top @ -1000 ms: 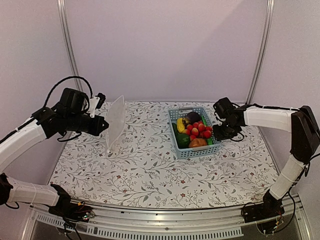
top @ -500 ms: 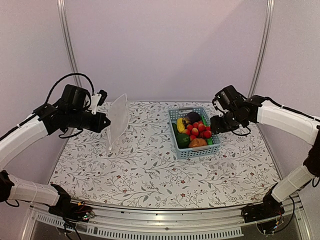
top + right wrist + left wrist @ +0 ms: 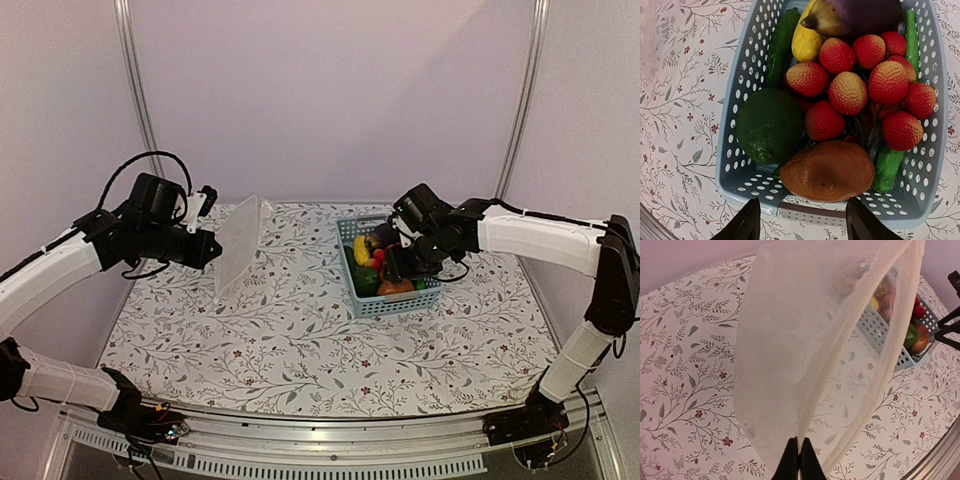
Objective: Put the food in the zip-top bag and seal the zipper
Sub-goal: Adjust the bin at the center of the board, then pick up the fake fruit from the bin.
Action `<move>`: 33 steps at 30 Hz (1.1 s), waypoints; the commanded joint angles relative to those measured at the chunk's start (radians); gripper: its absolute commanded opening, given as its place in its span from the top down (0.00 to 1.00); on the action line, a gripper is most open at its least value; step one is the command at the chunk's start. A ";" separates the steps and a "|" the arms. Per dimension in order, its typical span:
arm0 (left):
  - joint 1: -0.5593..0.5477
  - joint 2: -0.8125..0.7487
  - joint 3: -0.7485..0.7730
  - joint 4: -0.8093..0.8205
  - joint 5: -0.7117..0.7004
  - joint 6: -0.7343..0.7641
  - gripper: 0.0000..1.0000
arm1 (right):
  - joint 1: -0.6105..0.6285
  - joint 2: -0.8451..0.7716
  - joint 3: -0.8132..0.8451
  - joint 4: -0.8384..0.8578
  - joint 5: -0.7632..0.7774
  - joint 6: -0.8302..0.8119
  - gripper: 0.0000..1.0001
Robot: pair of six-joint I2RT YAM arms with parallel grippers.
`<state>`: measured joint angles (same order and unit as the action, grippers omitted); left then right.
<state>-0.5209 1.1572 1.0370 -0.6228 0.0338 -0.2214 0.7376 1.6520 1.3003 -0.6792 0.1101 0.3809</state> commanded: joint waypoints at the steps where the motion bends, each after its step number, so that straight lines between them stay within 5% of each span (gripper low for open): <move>1: -0.002 -0.011 -0.012 -0.009 -0.027 0.000 1.00 | 0.026 0.075 0.064 0.040 -0.033 0.021 0.42; 33: -0.001 -0.008 -0.018 -0.010 -0.017 -0.001 1.00 | 0.051 0.307 0.174 0.057 0.030 0.059 0.46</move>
<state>-0.5209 1.1568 1.0325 -0.6228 0.0177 -0.2211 0.7853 1.9213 1.4540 -0.6163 0.1215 0.4271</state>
